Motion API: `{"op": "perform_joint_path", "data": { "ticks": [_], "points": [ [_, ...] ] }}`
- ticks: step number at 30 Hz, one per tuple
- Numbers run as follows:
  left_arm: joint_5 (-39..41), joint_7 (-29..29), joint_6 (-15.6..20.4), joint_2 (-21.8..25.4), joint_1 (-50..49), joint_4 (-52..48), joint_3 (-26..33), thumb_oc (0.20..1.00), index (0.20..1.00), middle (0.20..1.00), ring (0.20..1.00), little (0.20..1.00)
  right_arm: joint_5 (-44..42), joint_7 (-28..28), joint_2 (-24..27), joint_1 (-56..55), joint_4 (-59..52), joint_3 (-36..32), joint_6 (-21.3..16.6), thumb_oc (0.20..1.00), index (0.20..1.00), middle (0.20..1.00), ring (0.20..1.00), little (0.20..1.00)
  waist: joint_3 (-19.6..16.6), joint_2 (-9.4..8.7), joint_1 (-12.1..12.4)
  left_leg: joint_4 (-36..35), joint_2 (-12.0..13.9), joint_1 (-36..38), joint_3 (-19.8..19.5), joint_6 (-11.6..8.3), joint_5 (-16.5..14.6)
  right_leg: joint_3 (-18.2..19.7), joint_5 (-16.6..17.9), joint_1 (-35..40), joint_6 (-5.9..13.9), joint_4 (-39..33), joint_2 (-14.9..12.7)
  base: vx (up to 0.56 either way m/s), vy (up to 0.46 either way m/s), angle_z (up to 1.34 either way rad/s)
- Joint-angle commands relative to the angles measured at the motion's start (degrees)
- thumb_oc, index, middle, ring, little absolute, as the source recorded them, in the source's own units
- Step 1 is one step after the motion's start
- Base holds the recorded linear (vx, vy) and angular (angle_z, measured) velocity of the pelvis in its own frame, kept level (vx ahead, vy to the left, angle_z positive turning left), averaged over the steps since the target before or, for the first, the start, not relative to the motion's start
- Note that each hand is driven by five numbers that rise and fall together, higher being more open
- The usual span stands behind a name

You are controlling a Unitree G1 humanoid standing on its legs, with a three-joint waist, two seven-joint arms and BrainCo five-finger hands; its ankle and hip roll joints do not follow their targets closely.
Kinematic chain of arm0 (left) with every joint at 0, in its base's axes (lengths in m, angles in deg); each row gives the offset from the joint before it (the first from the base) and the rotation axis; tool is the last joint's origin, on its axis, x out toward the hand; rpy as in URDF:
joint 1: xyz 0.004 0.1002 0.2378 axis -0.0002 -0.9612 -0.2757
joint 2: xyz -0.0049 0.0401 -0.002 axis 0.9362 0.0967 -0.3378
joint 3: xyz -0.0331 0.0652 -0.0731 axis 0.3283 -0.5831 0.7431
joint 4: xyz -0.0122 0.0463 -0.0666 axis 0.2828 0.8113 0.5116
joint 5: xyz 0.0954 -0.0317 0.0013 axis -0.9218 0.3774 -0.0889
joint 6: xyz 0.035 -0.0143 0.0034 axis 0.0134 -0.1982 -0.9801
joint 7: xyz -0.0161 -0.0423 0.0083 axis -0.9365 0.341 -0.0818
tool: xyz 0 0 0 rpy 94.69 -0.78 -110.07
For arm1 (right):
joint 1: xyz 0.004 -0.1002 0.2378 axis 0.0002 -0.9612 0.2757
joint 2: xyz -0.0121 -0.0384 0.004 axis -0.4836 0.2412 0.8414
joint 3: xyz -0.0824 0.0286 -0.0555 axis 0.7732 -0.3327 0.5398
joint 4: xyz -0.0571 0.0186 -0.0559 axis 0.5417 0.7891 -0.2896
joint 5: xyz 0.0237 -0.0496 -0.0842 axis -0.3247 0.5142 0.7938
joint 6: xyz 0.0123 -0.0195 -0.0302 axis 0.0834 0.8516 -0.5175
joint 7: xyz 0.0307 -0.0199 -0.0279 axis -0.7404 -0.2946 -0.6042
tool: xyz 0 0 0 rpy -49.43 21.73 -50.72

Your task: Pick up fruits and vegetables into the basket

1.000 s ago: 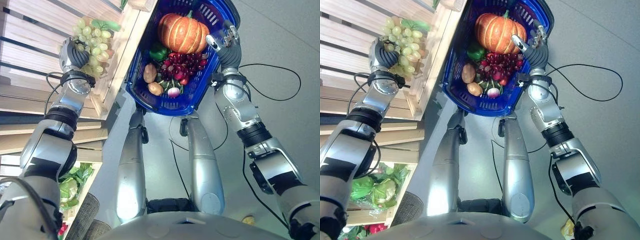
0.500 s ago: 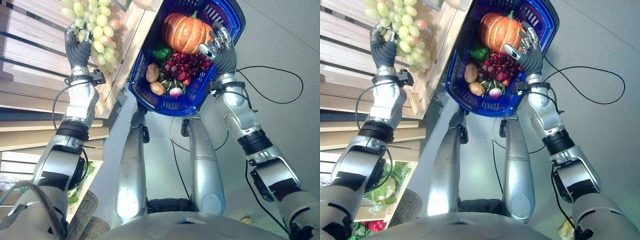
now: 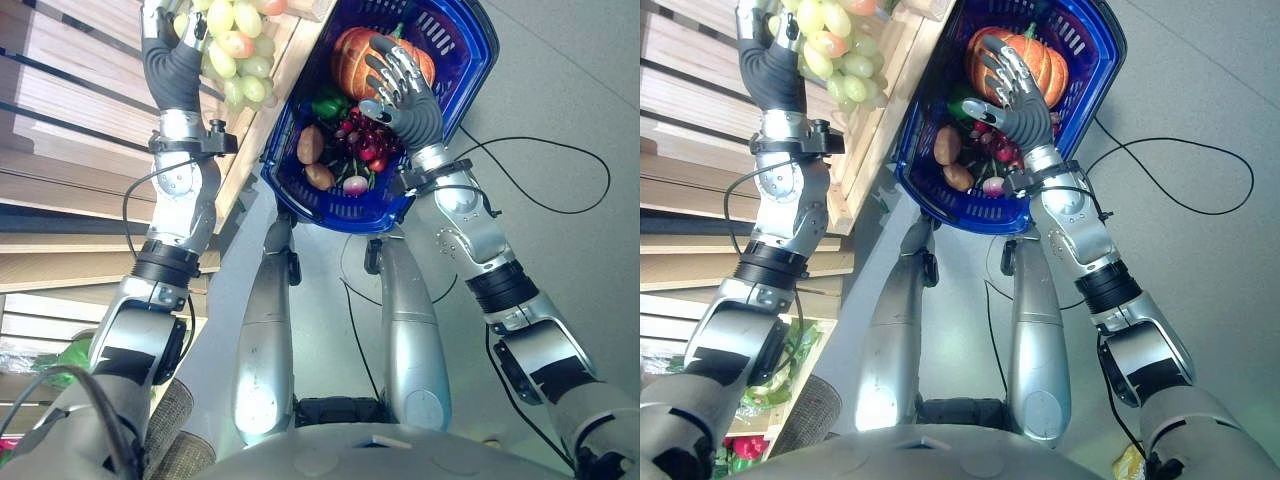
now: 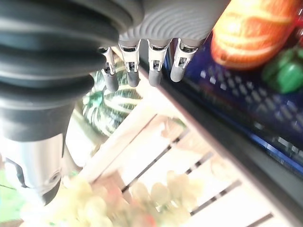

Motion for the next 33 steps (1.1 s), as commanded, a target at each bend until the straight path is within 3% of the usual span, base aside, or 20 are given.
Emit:
{"op": "perform_joint_path", "data": {
  "ticks": [1, 8, 17, 30, 31, 32, 33],
  "points": [
    [-1.2, -2.2, 2.5, -0.4, 0.3, -6.4, 0.6, 0.2, 0.2, 0.2, 0.2, 0.2, -0.3, -2.2, -1.4, -0.9, -7.1, 0.4, -0.6, 1.0, 1.0, 1.0, 1.0, 1.0, -2.1, 0.63, -0.2, 5.3, -1.9, -0.5, 0.0, 1.33, -5.2, 0.0, 2.1, 4.0, 5.14, -5.1, 0.3, 0.0, 0.0, 0.0],
    [-0.7, -9.0, -1.4, -1.5, 2.6, -12.7, -3.4, 0.2, 0.2, 0.2, 0.2, 0.2, 0.4, -2.5, -2.8, 1.9, -8.8, 2.4, 1.5, 1.0, 1.0, 1.0, 1.0, 1.0, -2.1, 0.57, 0.1, 5.0, -2.1, -0.1, 0.1, 1.63, -4.9, -0.3, 2.8, 4.6, 5.09, -5.8, 0.1, 0.0, -0.004, 0.0],
    [1.1, -13.7, -5.9, -3.2, 4.3, -17.3, -7.2, 0.2, 0.2, 0.2, 0.2, 0.2, 1.7, 0.1, -4.8, 4.6, -9.2, 4.1, 2.7, 1.0, 1.0, 1.0, 1.0, 1.0, -2.1, 0.49, 0.4, 5.1, -2.3, 0.0, 0.0, 1.95, -4.9, -0.5, 3.4, 4.9, 5.06, -6.2, 0.0, 0.0, 0.0, 0.0],
    [3.4, -17.4, -7.5, -5.0, 4.6, -19.9, -10.5, 0.2, 0.2, 0.2, 0.2, 0.2, 1.2, 0.3, -5.9, 5.9, -9.7, 5.6, 3.4, 1.0, 1.0, 1.0, 1.0, 1.0, -2.1, 0.03, 0.4, 5.0, -2.5, 0.0, 0.0, 2.25, -4.7, -0.7, 4.0, 5.0, 5.02, -6.7, 0.2, 0.0, -0.005, 0.01],
    [3.6, -17.4, -7.8, -5.1, 4.7, -20.0, -10.7, 0.2, 0.2, 0.2, 0.2, 0.2, 1.3, 0.4, -5.9, 5.9, -9.7, 5.7, 3.4, 0.74, 0.74, 0.74, 0.74, 0.74, -2.1, -0.05, 0.3, 5.1, -2.5, -0.1, 0.0, 2.28, -4.7, -0.7, 4.0, 5.0, 5.01, -6.6, 0.3, 0.0, 0.0, 0.0],
    [3.7, -17.6, -8.2, -5.2, 4.8, -20.1, -10.8, 0.2, 0.2, 0.2, 0.2, 0.2, 1.2, 0.6, -5.9, 6.0, -9.6, 5.8, 3.1, 0.413, 0.413, 0.413, 0.413, 0.413, -2.1, -0.14, 0.3, 5.1, -2.5, -0.1, 0.0, 2.3, -4.7, -0.7, 4.1, 5.0, 5.01, -6.7, 0.3, 0.0, 0.0, 0.0],
    [4.1, -17.7, -8.5, -5.3, 4.8, -20.1, -11.0, 0.2, 0.2, 0.2, 0.2, 0.2, 1.1, 0.6, -5.8, 6.0, -9.6, 5.7, 3.0, 0.2, 0.2, 0.2, 0.2, 0.2, -2.1, -0.19, 0.3, 5.2, -2.5, -0.1, -0.1, 2.32, -4.7, -0.7, 4.1, 5.0, 5.02, -6.7, 0.3, 0.0, 0.0, 0.0]
  ]
}}
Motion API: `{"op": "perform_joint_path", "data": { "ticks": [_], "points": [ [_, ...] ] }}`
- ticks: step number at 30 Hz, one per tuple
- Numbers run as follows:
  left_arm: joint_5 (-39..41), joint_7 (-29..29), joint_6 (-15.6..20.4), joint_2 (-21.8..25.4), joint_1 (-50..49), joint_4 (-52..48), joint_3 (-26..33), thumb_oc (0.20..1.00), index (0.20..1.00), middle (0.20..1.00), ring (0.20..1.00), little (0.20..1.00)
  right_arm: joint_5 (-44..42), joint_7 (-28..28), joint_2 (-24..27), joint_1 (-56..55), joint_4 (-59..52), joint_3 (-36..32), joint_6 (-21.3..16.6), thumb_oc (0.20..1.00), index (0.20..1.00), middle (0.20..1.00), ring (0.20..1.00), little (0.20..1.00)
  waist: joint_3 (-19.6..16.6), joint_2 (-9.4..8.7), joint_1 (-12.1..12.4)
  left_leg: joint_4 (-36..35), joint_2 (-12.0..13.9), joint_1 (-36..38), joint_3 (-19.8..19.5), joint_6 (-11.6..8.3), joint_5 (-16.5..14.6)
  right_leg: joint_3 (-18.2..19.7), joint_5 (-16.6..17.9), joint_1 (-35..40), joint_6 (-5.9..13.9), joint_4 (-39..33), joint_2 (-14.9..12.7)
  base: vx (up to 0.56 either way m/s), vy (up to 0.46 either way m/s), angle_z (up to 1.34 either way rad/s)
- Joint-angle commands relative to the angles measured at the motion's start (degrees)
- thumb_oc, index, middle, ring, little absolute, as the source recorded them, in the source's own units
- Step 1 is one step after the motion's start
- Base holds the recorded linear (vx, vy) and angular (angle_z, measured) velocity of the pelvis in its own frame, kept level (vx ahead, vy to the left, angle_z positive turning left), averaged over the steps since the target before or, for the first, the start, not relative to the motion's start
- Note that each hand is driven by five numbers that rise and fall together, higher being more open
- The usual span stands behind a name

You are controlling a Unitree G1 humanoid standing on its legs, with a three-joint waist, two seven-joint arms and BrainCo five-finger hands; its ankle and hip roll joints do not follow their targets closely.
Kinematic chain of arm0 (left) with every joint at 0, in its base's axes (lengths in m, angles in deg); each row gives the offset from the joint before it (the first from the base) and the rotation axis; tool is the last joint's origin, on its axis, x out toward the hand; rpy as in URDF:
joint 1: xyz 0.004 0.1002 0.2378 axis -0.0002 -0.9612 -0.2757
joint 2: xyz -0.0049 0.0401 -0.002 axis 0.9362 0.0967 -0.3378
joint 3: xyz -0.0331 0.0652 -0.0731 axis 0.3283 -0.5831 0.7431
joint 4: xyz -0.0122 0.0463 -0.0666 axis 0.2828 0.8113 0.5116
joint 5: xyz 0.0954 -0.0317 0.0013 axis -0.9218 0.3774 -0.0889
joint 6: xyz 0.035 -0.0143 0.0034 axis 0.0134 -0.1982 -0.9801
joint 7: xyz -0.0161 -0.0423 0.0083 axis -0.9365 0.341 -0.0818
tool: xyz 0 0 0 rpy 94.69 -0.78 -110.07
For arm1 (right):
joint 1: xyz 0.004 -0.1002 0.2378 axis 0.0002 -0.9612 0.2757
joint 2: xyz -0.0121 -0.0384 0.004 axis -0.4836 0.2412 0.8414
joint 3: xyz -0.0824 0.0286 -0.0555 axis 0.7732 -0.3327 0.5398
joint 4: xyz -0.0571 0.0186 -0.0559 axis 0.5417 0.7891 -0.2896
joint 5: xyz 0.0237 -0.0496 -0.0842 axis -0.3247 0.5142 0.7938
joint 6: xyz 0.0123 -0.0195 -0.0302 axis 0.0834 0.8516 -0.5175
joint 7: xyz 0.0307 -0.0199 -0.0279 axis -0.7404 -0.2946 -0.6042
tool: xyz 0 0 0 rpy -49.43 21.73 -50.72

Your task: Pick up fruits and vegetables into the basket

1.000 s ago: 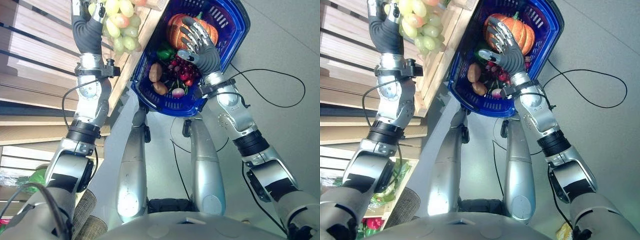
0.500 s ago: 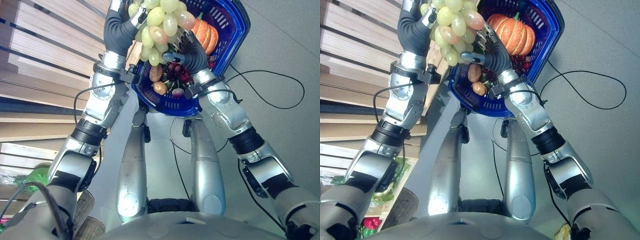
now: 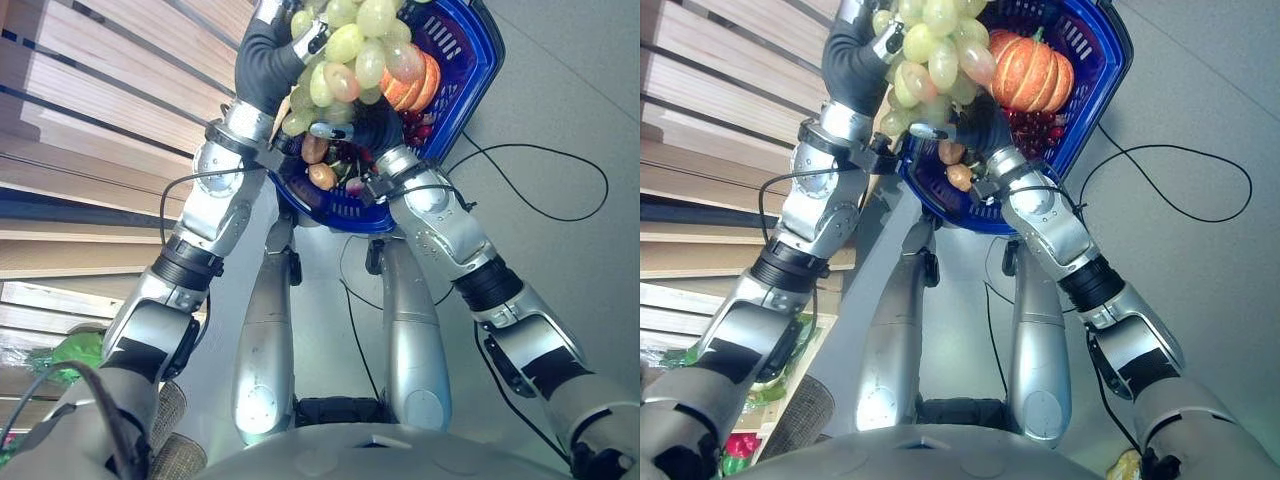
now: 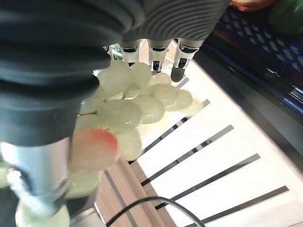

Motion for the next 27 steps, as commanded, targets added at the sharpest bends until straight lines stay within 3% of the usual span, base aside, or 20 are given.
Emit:
{"op": "perform_joint_path", "data": {
  "ticks": [1, 23, 26, 27],
  "points": [
    [1.4, -2.9, 1.5, -2.6, 1.9, -8.2, -2.0, 0.2, 0.2, 0.2, 0.2, 0.2, 0.5, 0.4, -3.2, 2.9, -6.5, -0.9, -1.8, 0.2, 0.2, 0.2, 0.2, 0.2, -2.1, -0.21, 0.3, 5.3, -1.9, -0.1, 0.9, 2.06, -5.5, 0.4, 4.1, 4.5, 5.02, -7.2, 1.1, 0.0, 0.0, 0.0],
    [2.2, -4.3, -0.5, -3.6, -0.6, -8.7, -3.5, 0.2, 0.2, 0.2, 0.2, 0.2, 0.8, 2.4, -3.4, 1.8, -6.8, -1.8, -4.5, 0.2, 0.2, 0.2, 0.2, 0.2, -2.1, -0.23, 0.2, 5.6, -2.0, -0.8, 1.0, 2.19, -5.5, 0.4, 4.6, 3.9, 5.19, -7.2, 1.1, 0.0, 0.0, 0.0],
    [-0.3, -1.9, -0.5, -3.3, -0.9, -8.8, -3.8, 0.2, 0.2, 0.2, 0.2, 0.2, 0.7, 2.5, -3.3, 1.6, -6.8, -1.8, -4.6, 0.2, 0.2, 0.2, 0.2, 0.2, -2.1, -0.2, 0.2, 5.7, -2.1, -0.8, 0.9, 2.17, -5.4, 0.4, 4.7, 3.9, 5.17, -7.3, 1.1, 0.0, 0.0, 0.0],
    [-0.9, 0.1, -0.5, -3.1, -0.9, -8.7, -3.8, 0.52, 0.52, 0.52, 0.52, 0.52, 0.7, 2.7, -3.2, 1.6, -6.8, -1.7, -4.5, 0.2, 0.2, 0.2, 0.2, 0.2, -2.1, -0.17, 0.2, 5.7, -2.1, -0.8, 0.8, 2.21, -5.4, 0.5, 4.7, 3.9, 5.15, -7.3, 1.2, 0.0, 0.0, 0.0]
  ]
}}
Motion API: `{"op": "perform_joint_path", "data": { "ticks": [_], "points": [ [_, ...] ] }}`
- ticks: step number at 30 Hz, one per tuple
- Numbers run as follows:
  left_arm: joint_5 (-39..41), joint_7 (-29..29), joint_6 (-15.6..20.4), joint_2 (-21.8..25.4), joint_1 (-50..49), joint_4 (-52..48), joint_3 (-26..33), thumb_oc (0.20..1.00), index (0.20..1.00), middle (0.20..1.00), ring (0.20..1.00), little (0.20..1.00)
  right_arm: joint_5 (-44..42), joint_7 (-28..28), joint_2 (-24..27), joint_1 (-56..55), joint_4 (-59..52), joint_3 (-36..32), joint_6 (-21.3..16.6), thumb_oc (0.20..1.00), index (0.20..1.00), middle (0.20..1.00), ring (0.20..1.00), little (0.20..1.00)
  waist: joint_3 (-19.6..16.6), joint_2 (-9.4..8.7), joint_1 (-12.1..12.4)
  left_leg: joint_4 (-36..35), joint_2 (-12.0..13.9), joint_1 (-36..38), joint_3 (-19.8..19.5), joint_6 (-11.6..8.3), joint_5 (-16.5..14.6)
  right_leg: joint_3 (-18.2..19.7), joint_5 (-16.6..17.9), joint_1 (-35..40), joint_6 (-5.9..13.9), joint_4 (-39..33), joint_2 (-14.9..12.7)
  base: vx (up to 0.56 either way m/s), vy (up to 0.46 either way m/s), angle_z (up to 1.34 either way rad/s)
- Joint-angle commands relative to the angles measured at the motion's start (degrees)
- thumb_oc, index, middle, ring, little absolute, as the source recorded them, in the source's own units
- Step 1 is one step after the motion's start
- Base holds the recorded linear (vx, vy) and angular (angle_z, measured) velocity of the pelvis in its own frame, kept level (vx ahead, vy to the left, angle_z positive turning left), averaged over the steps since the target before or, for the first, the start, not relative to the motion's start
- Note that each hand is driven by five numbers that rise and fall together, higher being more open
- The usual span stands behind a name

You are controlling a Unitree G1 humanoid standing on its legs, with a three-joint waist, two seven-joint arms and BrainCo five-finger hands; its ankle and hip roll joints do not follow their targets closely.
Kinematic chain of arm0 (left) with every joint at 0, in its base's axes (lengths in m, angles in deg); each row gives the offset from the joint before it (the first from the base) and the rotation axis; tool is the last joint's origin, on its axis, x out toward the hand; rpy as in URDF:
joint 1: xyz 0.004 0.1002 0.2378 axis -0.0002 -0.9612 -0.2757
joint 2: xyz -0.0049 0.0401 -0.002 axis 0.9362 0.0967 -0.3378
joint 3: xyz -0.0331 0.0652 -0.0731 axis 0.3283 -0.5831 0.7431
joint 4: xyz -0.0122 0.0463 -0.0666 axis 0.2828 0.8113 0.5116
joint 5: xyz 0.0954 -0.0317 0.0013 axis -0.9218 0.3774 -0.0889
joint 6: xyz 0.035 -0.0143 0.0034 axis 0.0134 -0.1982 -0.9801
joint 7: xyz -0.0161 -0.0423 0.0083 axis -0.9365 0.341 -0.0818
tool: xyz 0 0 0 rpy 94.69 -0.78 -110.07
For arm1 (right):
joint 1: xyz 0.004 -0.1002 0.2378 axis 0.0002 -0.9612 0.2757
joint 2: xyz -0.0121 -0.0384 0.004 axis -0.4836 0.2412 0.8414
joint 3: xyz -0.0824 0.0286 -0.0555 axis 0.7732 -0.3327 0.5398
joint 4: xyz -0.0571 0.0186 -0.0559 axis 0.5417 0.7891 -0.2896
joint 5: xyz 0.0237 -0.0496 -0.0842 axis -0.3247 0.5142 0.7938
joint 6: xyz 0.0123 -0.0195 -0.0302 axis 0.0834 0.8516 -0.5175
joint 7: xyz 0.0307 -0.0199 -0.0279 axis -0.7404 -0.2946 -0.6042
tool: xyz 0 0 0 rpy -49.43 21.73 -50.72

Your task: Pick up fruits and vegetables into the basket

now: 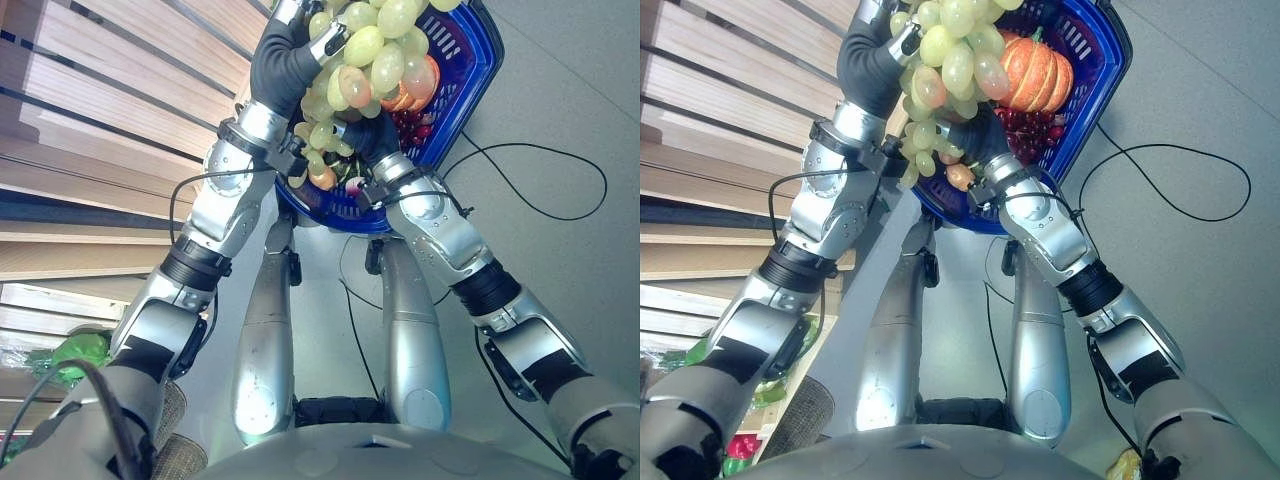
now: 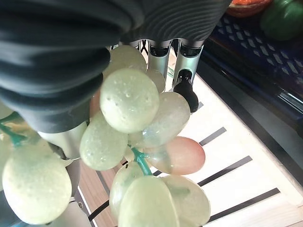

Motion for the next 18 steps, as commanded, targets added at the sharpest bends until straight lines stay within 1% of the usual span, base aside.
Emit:
{"op": "perform_joint_path", "data": {
  "ticks": [1, 2, 3, 4, 6, 7, 8, 9, 10, 11, 12, 13, 14, 16, 17, 18],
  "points": [
    [-3.1, 3.4, 1.8, -1.2, -1.3, -8.1, -3.1, 1.0, 1.0, 1.0, 1.0, 1.0, 0.1, 0.3, -3.2, 2.5, -6.3, -3.2, -4.6, 0.2, 0.2, 0.2, 0.2, 0.2, -2.2, -0.13, 0.6, 5.7, -1.9, -0.7, 1.0, 2.01, -5.3, 0.5, 4.8, 3.8, 4.89, -7.0, 1.4, 0.0, 0.0, 0.0],
    [-7.5, 6.6, 2.5, -1.0, -1.4, -7.3, -2.8, 1.0, 1.0, 1.0, 1.0, 1.0, 0.0, 0.5, -3.3, 2.4, -6.2, -3.2, -4.8, 0.2, 0.2, 0.2, 0.2, 0.2, -2.2, -0.13, 0.7, 5.6, -1.9, -0.6, 1.0, 2.05, -5.3, 0.4, 4.7, 3.8, 4.92, -7.0, 1.4, 0.0, 0.0, 0.0],
    [-8.8, 8.1, 2.7, -0.8, -1.5, -7.3, -2.8, 1.0, 1.0, 1.0, 1.0, 1.0, 0.0, 0.5, -3.2, 2.3, -6.2, -3.3, -4.8, 0.2, 0.2, 0.2, 0.2, 0.2, -2.2, -0.13, 0.7, 5.6, -1.9, -0.6, 0.9, 2.04, -5.3, 0.4, 4.7, 3.8, 4.92, -7.0, 1.4, 0.0, 0.0, 0.0],
    [-11.6, 12.3, 3.0, -0.4, -1.6, -6.9, -2.5, 1.0, 1.0, 1.0, 1.0, 1.0, -0.2, 0.8, -3.0, 2.3, -6.1, -3.3, -5.0, 0.2, 0.2, 0.2, 0.2, 0.2, -2.2, -0.1, 0.8, 5.7, -1.9, -0.8, 0.9, 1.94, -5.2, 0.4, 4.7, 3.7, 4.92, -6.9, 1.4, 0.0, 0.0, 0.0],
    [-19.1, 22.5, 3.5, 0.3, -1.7, -5.8, -1.8, 1.0, 1.0, 1.0, 1.0, 1.0, -0.4, 0.9, -2.7, 2.1, -5.6, -3.4, -5.6, 0.2, 0.2, 0.2, 0.2, 0.2, -2.2, -0.05, 0.9, 5.7, -2.0, -0.9, 0.7, 1.9, -5.2, 0.4, 4.5, 3.7, 4.91, -6.7, 1.4, 0.0, 0.0, 0.0],
    [-19.8, 25.4, 3.6, 0.9, -1.6, -4.7, -1.2, 1.0, 1.0, 1.0, 1.0, 1.0, -0.6, 1.2, -2.7, 2.1, -5.4, -3.6, -5.7, 0.2, 0.2, 0.2, 0.2, 0.2, -2.2, -0.06, 1.0, 5.8, -2.0, -0.9, 0.6, 1.96, -5.2, 0.4, 4.4, 3.6, 4.93, -6.5, 1.4, 0.0, 0.0, 0.0],
    [-20.3, 26.0, 3.6, 0.9, -1.7, -4.6, -1.1, 1.0, 1.0, 1.0, 1.0, 1.0, -0.6, 1.2, -2.6, 2.1, -5.4, -3.7, -5.7, 0.2, 0.2, 0.2, 0.2, 0.2, -2.2, -0.06, 1.0, 5.8, -2.0, -1.0, 0.5, 1.95, -5.2, 0.3, 4.4, 3.6, 4.92, -6.5, 1.4, 0.0, 0.0, 0.0],
    [-25.6, 32.3, 4.5, 1.1, -1.9, -3.4, -0.1, 1.0, 1.0, 1.0, 1.0, 1.0, -0.8, 1.5, -2.6, 2.0, -5.0, -4.0, -5.8, 0.2, 0.2, 0.2, 0.2, 0.2, -2.2, -0.06, 1.2, 6.0, -2.1, -1.1, 0.3, 1.89, -5.2, 0.3, 4.2, 3.6, 4.94, -6.3, 1.3, 0.0, 0.0, 0.0],
    [-25.6, 32.5, 4.8, 1.3, -1.9, -3.2, 0.1, 1.0, 1.0, 1.0, 1.0, 1.0, -0.8, 1.6, -2.6, 2.0, -4.9, -4.1, -6.0, 0.2, 0.2, 0.2, 0.2, 0.2, -2.2, -0.06, 1.2, 6.0, -2.1, -1.1, 0.3, 1.89, -5.3, 0.2, 4.1, 3.6, 4.95, -6.2, 1.3, 0.0, 0.0, 0.0],
    [-28.2, 34.0, 5.5, 1.8, -1.9, -2.7, 0.9, 1.0, 1.0, 1.0, 1.0, 1.0, -0.9, 1.8, -2.6, 1.8, -4.6, -4.4, -6.3, 0.2, 0.2, 0.2, 0.2, 0.2, -2.2, -0.07, 1.4, 6.1, -2.2, -1.1, 0.2, 1.85, -5.3, 0.1, 4.0, 3.6, 4.97, -6.2, 1.2, 0.0, 0.0, 0.0],
    [-33.7, 39.3, 5.9, 2.5, -2.1, -1.9, 2.1, 1.0, 1.0, 1.0, 1.0, 1.0, -1.1, 2.3, -2.5, 1.4, -4.0, -5.1, -6.8, 0.2, 0.2, 0.2, 0.2, 0.2, -2.2, -0.08, 1.6, 6.4, -2.2, -1.1, 0.0, 1.63, -5.4, 0.0, 3.9, 3.6, 4.97, -6.0, 1.1, 0.0, -0.035, 0.01],
    [-34.1, 40.7, 6.4, 3.0, -1.9, -1.4, 2.4, 1.0, 1.0, 1.0, 1.0, 1.0, -1.2, 2.5, -2.4, 1.4, -3.9, -5.4, -6.9, 0.2, 0.2, 0.2, 0.2, 0.2, -2.2, -0.12, 1.6, 6.4, -2.3, -1.1, -0.1, 1.6, -5.4, -0.1, 3.9, 3.6, 4.98, -5.9, 1.1, 0.0, 0.0, 0.0],
    [-37.2, 43.7, 6.0, 3.0, -2.2, -1.0, 3.4, 1.0, 1.0, 1.0, 1.0, 1.0, -1.2, 2.8, -2.3, 1.1, -3.7, -5.7, -7.2, 0.2, 0.2, 0.2, 0.2, 0.2, -2.2, -0.13, 1.7, 6.5, -2.2, -1.2, -0.1, 1.47, -5.4, -0.1, 3.8, 3.5, 4.95, -5.8, 1.0, 0.01, -0.011, 0.03],
    [-37.2, 47.7, 6.3, 4.2, -1.7, 1.1, 4.4, 1.0, 1.0, 1.0, 1.0, 1.0, -1.2, 3.7, -2.0, 0.7, -3.0, -6.3, -7.8, 0.2, 0.2, 0.2, 0.2, 0.2, -2.2, -0.12, 1.7, 6.5, -2.2, -1.1, -0.1, 1.41, -5.4, -0.2, 3.7, 3.5, 4.96, -5.6, 1.0, 0.0, -0.001, 0.02],
    [-39.7, 50.0, 5.7, 4.3, -1.9, 2.0, 5.2, 1.0, 1.0, 1.0, 1.0, 1.0, -1.1, 4.1, -2.0, 0.3, -2.4, -6.6, -8.4, 0.2, 0.2, 0.2, 0.2, 0.2, -2.2, -0.13, 1.7, 6.5, -2.1, -1.1, -0.1, 1.28, -5.5, -0.2, 3.6, 3.5, 4.97, -5.5, 1.0, 0.0, 0.0, 0.0],
    [-39.5, 52.3, 5.4, 4.8, -1.9, 3.9, 5.8, 1.0, 1.0, 1.0, 1.0, 1.0, -1.0, 5.0, -1.8, -0.2, -1.4, -7.1, -8.9, 0.2, 0.2, 0.2, 0.2, 0.2, -2.2, -0.12, 1.6, 6.5, -2.1, -1.0, -0.1, 1.13, -5.5, -0.1, 3.5, 3.5, 4.95, -5.4, 1.0, 0.0, 0.0, 0.0]
  ]
}}
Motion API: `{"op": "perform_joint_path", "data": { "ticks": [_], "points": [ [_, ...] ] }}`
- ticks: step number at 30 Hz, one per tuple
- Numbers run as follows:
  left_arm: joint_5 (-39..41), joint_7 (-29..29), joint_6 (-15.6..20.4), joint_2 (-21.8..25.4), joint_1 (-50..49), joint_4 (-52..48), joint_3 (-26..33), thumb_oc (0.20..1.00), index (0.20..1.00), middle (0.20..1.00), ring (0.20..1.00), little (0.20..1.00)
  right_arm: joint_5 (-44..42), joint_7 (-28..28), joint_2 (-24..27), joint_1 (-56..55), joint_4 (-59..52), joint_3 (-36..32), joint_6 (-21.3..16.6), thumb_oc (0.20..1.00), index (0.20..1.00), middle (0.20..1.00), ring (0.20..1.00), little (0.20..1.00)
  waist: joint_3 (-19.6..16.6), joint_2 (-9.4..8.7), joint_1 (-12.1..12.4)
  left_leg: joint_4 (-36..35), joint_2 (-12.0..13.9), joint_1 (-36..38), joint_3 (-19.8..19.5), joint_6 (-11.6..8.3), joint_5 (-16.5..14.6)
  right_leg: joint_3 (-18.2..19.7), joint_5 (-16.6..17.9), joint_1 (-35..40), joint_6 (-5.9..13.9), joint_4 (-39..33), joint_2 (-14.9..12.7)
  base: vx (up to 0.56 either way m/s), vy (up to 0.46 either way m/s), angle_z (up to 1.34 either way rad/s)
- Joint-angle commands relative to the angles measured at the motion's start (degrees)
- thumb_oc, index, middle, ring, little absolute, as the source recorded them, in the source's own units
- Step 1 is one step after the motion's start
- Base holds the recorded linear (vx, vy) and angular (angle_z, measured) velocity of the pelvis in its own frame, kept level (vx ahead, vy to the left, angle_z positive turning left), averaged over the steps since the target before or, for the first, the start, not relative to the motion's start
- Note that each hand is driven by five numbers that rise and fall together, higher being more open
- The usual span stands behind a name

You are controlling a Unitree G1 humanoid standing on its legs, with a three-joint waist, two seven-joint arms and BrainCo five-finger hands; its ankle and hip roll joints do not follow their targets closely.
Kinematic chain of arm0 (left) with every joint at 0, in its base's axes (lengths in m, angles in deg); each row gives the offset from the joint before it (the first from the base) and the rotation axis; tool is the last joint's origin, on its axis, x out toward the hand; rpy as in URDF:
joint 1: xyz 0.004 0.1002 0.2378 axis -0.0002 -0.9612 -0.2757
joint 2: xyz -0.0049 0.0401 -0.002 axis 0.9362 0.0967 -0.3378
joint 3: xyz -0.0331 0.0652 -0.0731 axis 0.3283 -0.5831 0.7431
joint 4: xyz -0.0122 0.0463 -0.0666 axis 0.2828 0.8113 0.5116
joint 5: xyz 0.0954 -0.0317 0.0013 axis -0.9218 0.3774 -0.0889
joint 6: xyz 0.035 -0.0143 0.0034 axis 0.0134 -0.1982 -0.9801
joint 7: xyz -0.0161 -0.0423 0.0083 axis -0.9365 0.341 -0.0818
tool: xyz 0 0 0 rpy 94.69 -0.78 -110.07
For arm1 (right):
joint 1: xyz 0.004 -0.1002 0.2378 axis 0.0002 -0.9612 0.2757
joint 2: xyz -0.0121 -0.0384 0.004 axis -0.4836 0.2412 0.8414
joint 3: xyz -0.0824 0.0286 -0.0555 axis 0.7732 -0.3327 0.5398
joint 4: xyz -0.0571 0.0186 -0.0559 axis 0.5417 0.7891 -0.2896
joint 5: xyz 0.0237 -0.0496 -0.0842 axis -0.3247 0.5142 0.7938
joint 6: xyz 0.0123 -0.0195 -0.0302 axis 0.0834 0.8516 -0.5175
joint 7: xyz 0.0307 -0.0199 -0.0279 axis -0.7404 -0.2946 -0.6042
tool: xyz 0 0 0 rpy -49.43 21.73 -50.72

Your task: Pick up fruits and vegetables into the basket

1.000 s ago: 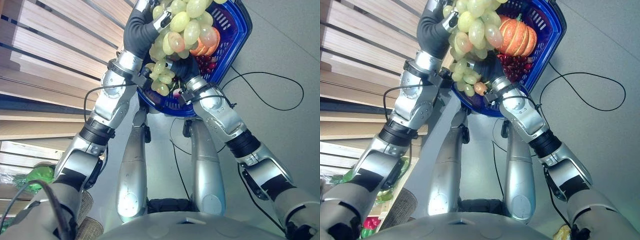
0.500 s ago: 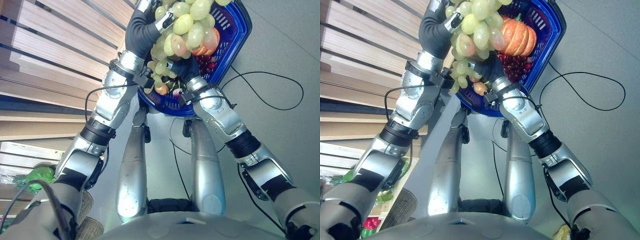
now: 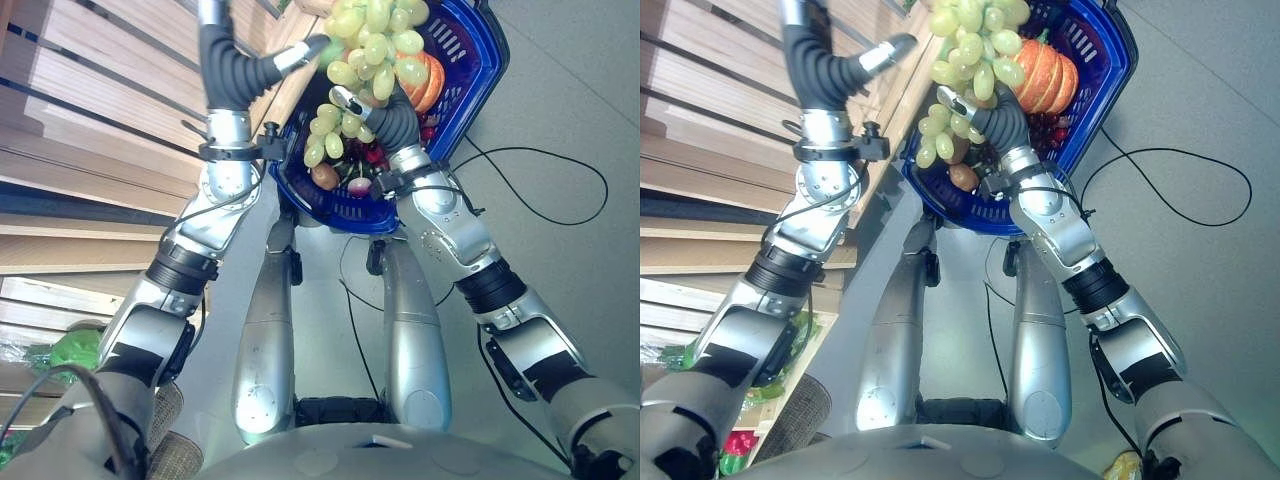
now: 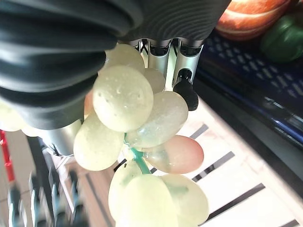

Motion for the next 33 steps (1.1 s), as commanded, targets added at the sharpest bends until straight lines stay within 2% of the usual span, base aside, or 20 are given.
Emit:
{"op": "perform_joint_path", "data": {
  "ticks": [1, 6, 8, 14, 18, 19, 20, 24, 25, 26, 27, 28, 29, 33],
  "points": [
    [-4.5, 7.1, 2.9, 0.7, 0.1, 1.7, 2.6, 1.0, 1.0, 1.0, 1.0, 1.0, 0.2, 1.1, -2.1, 0.3, -4.1, -3.0, -6.5, 0.2, 0.2, 0.2, 0.2, 0.2, -2.2, -0.1, 0.5, 6.4, -1.9, -1.0, 0.7, 1.25, -5.7, 0.3, 3.4, 3.3, 4.94, -5.6, 1.1, 0.0, 0.0, 0.0],
    [-5.3, 11.2, 0.0, 1.8, 0.0, 8.2, 3.0, 1.0, 1.0, 1.0, 1.0, 1.0, 0.6, 3.9, -1.4, 0.0, 0.0, -3.4, -6.7, 0.2, 0.2, 0.2, 0.2, 0.2, -2.2, 0.12, 0.4, 6.5, -1.7, -0.9, 0.8, 0.89, -5.8, 0.4, 3.0, 3.3, 4.96, -5.1, 1.1, 0.0, 0.0, 0.0],
    [-5.8, 12.1, -1.9, 2.6, 0.4, 12.1, 2.6, 1.0, 1.0, 1.0, 1.0, 1.0, 0.4, 5.2, -0.5, 0.5, 3.0, -3.3, -5.6, 0.2, 0.2, 0.2, 0.2, 0.2, -2.2, 0.23, 0.4, 6.4, -1.7, -0.7, 0.9, 0.72, -5.8, 0.4, 3.0, 3.5, 4.94, -5.3, 1.1, -0.01, 0.032, 0.0],
    [-2.9, 12.9, -3.9, 4.2, 3.3, 24.3, -0.5, 1.0, 1.0, 1.0, 1.0, 1.0, -1.5, 7.7, 3.3, 4.8, 14.7, -1.2, -2.2, 0.2, 0.2, 0.2, 0.2, 0.2, -2.2, 0.64, 0.4, 6.3, -1.3, -0.7, 1.4, 0.31, -5.6, 0.5, 2.8, 3.2, 4.78, -5.0, 1.2, -0.01, 0.039, -0.01],
    [0.1, 12.0, -4.7, 4.4, 8.0, 31.9, -3.6, 1.0, 1.0, 1.0, 1.0, 1.0, -2.4, 8.5, 4.4, 10.7, 24.6, 1.7, 0.9, 0.2, 0.2, 0.2, 0.2, 0.2, -2.2, 0.91, 0.5, 6.1, -1.2, -1.0, 1.4, 0.15, -5.2, 0.4, 3.0, 2.8, 4.69, -5.0, 1.4, -0.01, 0.01, 0.0],
    [1.2, 10.9, -6.4, 4.6, 10.1, 34.2, -4.9, 1.0, 1.0, 1.0, 1.0, 1.0, -2.9, 8.8, 4.5, 13.3, 28.5, 3.0, 3.3, 0.2, 0.2, 0.2, 0.2, 0.2, -2.2, 1.03, 0.6, 6.1, -1.2, -1.0, 1.5, 0.07, -5.1, 0.3, 3.0, 2.7, 4.66, -4.9, 1.4, 0.0, 0.0, 0.0],
    [1.6, 10.7, -6.4, 4.7, 10.5, 34.8, -5.0, 1.0, 1.0, 1.0, 1.0, 1.0, -2.8, 8.8, 4.5, 13.8, 29.5, 3.2, 3.7, 0.2, 0.2, 0.2, 0.2, 0.2, -2.2, 1.06, 0.6, 6.1, -1.2, -1.1, 1.5, 0.04, -5.1, 0.3, 3.0, 2.6, 4.66, -4.9, 1.4, 0.0, 0.0, 0.0],
    [6.2, 6.9, -5.1, 3.7, 15.5, 42.4, -6.2, 1.0, 1.0, 1.0, 1.0, 1.0, -0.9, 5.6, 3.0, 22.6, 48.0, 4.5, 7.5, 0.2, 0.2, 0.2, 0.2, 0.2, -2.2, 1.8, 1.4, 6.1, -1.3, -1.1, 1.3, 0.02, -4.9, 0.2, 3.1, 2.5, 4.52, -5.0, 1.3, 0.0, 0.0, 0.0],
    [6.3, 6.8, -4.9, 3.6, 15.7, 42.8, -6.2, 1.0, 1.0, 1.0, 1.0, 1.0, -0.1, 5.4, 2.9, 23.1, 49.0, 4.5, 7.8, 0.2, 0.2, 0.2, 0.2, 0.2, -2.2, 1.84, 1.5, 6.1, -1.4, -1.1, 1.3, 0.03, -4.9, 0.2, 3.1, 2.5, 4.5, -5.0, 1.3, 0.0, 0.0, 0.0],
    [6.8, 6.2, -4.3, 3.2, 16.4, 44.1, -6.3, 1.0, 1.0, 1.0, 1.0, 1.0, 2.0, 4.4, 2.7, 25.1, 53.2, 4.9, 9.4, 0.373, 0.373, 0.373, 0.373, 0.373, -2.2, 2.02, 1.8, 6.2, -1.5, -1.2, 1.2, 0.04, -4.9, 0.1, 3.2, 2.4, 4.42, -5.1, 1.4, 0.0, 0.0, 0.0],
    [6.7, 5.7, -3.9, 2.8, 16.8, 44.8, -6.4, 1.0, 1.0, 1.0, 1.0, 1.0, 2.0, 3.9, 2.5, 26.5, 55.8, 5.2, 10.5, 0.824, 0.824, 0.824, 0.824, 0.824, -2.2, 2.18, 2.0, 6.0, -1.6, -1.2, 1.1, 0.07, -4.9, 0.0, 3.2, 2.4, 4.37, -5.2, 1.3, 0.0, 0.0, 0.0],
    [6.4, 5.4, -3.7, 2.7, 17.0, 45.2, -6.4, 1.0, 1.0, 1.0, 1.0, 1.0, 2.6, 3.5, 2.4, 27.0, 57.1, 5.1, 11.5, 0.934, 0.934, 0.934, 0.934, 0.934, -2.2, 2.24, 2.1, 6.1, -1.6, -1.2, 1.0, 0.08, -4.9, 0.0, 3.2, 2.4, 4.35, -5.2, 1.3, 0.0, 0.0, 0.0],
    [6.5, 5.2, -3.2, 2.5, 17.2, 45.6, -6.7, 1.0, 1.0, 1.0, 1.0, 1.0, 3.3, 2.4, 2.2, 27.8, 59.4, 5.6, 13.5, 1.0, 1.0, 1.0, 1.0, 1.0, -2.2, 2.4, 2.4, 6.1, -1.7, -1.3, 0.9, 0.08, -4.8, 0.0, 3.3, 2.4, 4.33, -5.2, 1.3, 0.0, 0.0, 0.0],
    [6.1, 4.5, -2.9, 1.9, 17.4, 45.7, -7.2, 1.0, 1.0, 1.0, 1.0, 1.0, 5.5, 1.6, 2.4, 29.8, 63.3, 6.3, 16.7, 1.0, 1.0, 1.0, 1.0, 1.0, -2.2, 2.74, 2.9, 6.2, -1.9, -1.6, 0.6, 0.19, -4.8, -0.2, 3.3, 2.0, 4.23, -4.9, 1.4, 0.0, 0.0, 0.0]
  ]
}}
